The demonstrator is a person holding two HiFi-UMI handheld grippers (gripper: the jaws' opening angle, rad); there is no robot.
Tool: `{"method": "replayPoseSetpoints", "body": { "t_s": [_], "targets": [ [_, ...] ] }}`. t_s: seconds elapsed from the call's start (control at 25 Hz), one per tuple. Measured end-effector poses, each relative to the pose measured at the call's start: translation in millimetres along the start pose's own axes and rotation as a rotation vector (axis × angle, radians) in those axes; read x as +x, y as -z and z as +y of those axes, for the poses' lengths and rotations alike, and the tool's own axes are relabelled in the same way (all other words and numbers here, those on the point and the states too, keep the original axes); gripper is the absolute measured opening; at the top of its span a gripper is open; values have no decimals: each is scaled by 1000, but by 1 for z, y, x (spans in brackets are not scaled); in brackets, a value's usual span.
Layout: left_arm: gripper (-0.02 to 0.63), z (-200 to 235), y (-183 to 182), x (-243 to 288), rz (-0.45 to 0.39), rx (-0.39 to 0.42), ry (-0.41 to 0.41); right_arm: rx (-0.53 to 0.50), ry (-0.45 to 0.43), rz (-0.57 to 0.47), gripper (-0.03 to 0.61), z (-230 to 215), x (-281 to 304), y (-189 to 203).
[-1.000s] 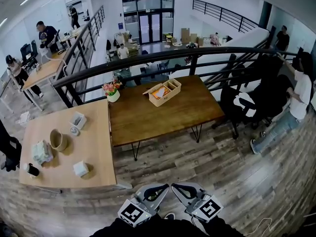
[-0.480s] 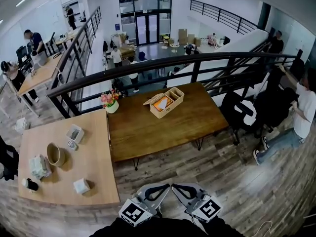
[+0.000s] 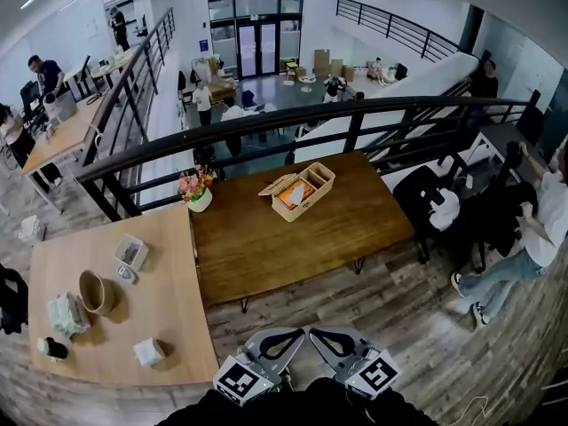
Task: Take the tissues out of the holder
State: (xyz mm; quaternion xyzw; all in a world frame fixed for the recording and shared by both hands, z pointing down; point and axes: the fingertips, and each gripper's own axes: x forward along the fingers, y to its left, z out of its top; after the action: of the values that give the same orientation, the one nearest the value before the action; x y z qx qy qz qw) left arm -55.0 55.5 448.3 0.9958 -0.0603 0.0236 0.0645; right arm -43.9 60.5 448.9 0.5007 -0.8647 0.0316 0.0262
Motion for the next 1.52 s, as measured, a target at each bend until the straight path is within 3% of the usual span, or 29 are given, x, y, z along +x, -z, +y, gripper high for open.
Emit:
{"method": "replayPoseSetpoints", "body": {
  "t_s": [0.68,1.52],
  "targets": [
    [9,62,-13,32,-9,20,-26,-13,-8,11,6,-56,39,-5],
    [9,126,-41,193,11,41,-188,-23,-176,-14,6,-232,38,-23]
  ]
}}
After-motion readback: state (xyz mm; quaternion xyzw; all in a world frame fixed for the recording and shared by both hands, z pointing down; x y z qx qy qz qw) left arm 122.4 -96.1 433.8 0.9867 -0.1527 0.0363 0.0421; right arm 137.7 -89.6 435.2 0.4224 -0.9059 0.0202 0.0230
